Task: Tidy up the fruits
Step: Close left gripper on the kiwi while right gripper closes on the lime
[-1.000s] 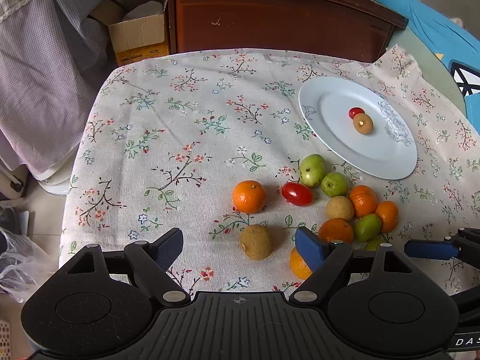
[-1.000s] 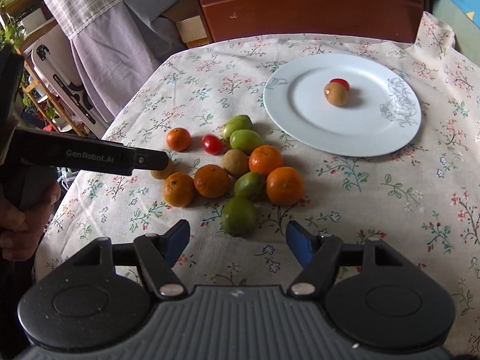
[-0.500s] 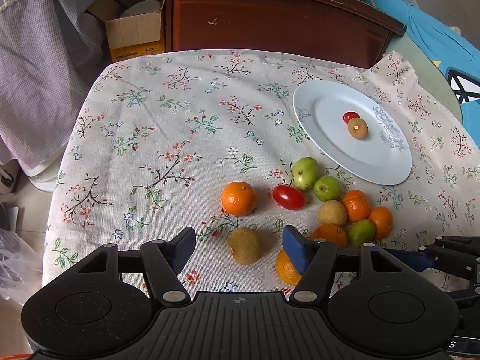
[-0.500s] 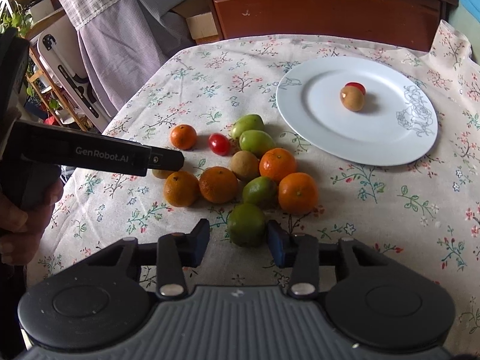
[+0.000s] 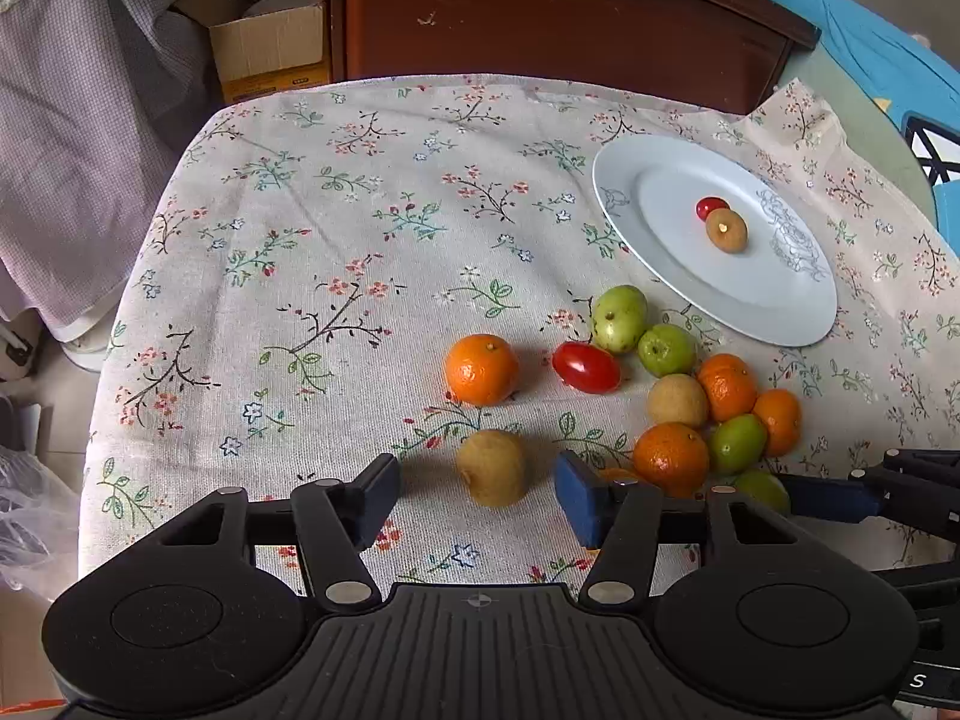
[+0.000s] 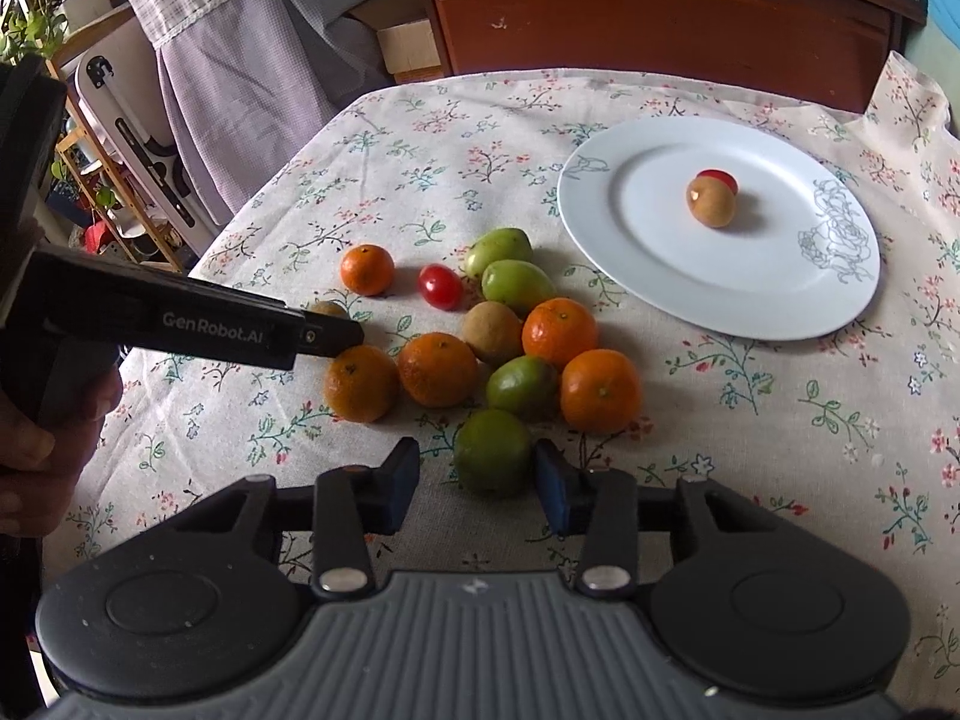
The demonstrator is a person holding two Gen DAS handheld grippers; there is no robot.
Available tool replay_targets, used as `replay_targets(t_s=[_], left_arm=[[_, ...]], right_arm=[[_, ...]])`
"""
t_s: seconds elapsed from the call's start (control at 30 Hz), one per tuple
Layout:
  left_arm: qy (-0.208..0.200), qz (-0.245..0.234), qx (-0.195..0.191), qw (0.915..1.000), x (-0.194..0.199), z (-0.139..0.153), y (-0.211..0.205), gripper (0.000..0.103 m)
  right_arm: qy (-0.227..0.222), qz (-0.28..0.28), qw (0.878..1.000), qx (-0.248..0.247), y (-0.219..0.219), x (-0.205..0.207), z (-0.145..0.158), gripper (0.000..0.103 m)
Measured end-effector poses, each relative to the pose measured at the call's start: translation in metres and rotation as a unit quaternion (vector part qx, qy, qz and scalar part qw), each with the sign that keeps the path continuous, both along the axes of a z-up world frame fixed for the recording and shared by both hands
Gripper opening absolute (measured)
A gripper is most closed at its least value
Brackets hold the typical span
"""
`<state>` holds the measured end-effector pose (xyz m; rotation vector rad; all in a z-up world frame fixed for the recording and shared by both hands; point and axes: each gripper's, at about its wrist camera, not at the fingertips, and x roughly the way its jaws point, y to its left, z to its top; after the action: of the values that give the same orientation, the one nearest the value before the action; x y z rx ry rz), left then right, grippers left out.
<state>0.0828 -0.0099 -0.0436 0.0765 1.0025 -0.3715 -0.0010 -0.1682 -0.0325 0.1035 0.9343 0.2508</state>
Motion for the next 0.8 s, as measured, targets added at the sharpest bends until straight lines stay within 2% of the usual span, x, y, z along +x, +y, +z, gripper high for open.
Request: replay_targets(t_s=[0.03, 0.07, 0.23, 0.43, 0.8], left_arm=[[-0.006, -0.002, 0.005, 1.0000, -0.001, 0.000, -0.001, 0.043], [-0.009, -0.005, 0.009, 0.9999, -0.002, 0.000, -0.002, 0.040], [-0.013, -0.014, 0.004, 0.9998, -0.003, 0.002, -0.003, 0.026], [-0.013, -0.016, -0.002, 0.9998, -0.004, 0.005, -0.006, 0.026], [-0.066, -0.031, -0.021, 0.9971, -0.009, 0.029, -0.017, 0.026]], right_arm=[[0.000, 0.000, 1.000, 0.000, 0.000, 0.000, 0.000, 0.041], [-0.001, 0.000, 1.000, -0.001, 0.000, 0.000, 0.000, 0.040], [0.000, -0.003, 1.000, -0.001, -0.001, 0.001, 0.000, 0.029], [-0.002, -0.001, 1.000, 0.011, -0.003, 0.001, 0.004, 0.028], [-0.040, -0.019, 0.999, 0.024, -0.013, 0.006, 0.027, 0.028]])
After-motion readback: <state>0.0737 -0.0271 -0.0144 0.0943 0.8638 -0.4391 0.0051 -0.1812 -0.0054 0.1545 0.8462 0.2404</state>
